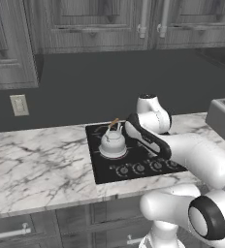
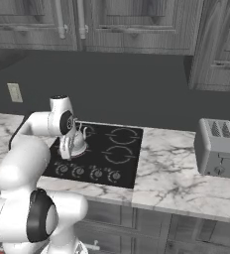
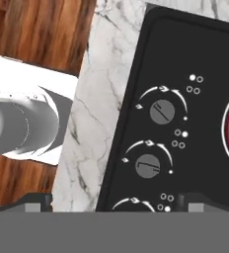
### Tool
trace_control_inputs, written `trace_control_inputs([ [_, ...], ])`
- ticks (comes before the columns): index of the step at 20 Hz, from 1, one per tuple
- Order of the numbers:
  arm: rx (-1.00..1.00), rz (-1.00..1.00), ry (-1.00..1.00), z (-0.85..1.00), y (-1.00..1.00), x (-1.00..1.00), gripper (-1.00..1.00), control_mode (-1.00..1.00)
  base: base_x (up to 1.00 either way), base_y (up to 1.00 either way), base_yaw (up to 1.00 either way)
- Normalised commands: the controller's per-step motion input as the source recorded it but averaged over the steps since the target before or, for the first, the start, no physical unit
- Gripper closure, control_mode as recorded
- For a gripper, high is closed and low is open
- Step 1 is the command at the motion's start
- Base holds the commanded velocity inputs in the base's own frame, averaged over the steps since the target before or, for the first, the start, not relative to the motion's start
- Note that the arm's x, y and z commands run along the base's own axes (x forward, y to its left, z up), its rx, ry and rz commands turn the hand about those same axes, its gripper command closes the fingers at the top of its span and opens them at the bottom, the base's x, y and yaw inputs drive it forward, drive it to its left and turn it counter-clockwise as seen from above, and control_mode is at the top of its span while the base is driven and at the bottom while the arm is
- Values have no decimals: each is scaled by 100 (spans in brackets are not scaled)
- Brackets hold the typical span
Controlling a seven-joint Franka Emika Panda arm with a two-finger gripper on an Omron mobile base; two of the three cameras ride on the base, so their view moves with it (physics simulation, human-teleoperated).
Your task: Turn off the front left burner of the stove.
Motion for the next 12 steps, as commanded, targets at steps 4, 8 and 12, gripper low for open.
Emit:
trace_control_inputs([
  [4, 0, 25, 8, -13, 32, 23, -100, -100, 0, 0, 0],
  [8, 0, 18, 8, -19, 29, 16, -100, -100, 0, 0, 0],
  [12, 8, 12, 5, -28, 18, 10, -100, -100, 0, 0, 0],
])
